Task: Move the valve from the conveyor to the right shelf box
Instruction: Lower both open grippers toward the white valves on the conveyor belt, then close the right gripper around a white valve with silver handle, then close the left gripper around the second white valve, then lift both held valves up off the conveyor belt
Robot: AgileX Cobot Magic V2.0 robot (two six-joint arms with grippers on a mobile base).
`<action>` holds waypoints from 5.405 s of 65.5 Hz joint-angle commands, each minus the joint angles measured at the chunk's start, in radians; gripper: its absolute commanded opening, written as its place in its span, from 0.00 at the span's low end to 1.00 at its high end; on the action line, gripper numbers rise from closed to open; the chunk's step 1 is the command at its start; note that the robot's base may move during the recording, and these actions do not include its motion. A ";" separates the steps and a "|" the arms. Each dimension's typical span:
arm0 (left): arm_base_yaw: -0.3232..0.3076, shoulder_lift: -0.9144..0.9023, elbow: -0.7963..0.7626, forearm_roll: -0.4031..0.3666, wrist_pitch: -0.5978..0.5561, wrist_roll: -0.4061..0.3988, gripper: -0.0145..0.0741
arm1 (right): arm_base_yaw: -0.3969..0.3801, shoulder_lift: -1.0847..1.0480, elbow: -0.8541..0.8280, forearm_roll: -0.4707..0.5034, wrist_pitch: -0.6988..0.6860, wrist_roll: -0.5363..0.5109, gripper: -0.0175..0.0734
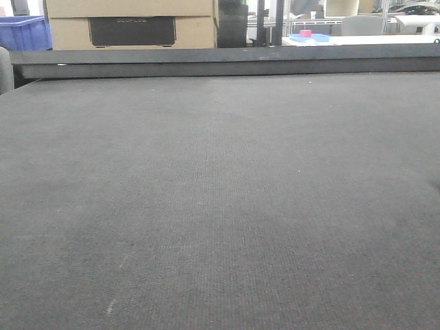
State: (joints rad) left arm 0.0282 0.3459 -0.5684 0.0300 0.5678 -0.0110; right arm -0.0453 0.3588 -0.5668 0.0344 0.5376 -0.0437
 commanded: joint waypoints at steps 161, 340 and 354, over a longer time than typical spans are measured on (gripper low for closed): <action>0.000 0.967 -0.601 -0.122 0.461 0.003 0.04 | -0.003 1.188 -0.524 0.022 0.509 -0.006 0.73; 0.089 1.116 -0.585 -0.071 0.450 0.143 0.04 | -0.003 0.887 -0.738 0.078 0.566 -0.022 0.01; 0.089 0.942 -0.570 -0.251 0.316 0.242 0.04 | -0.003 0.823 -0.689 0.078 0.463 -0.024 0.01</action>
State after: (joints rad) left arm 0.1157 1.3583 -1.1419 -0.1356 0.9485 0.1857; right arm -0.0453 1.2215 -1.2738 0.1161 1.0853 -0.0601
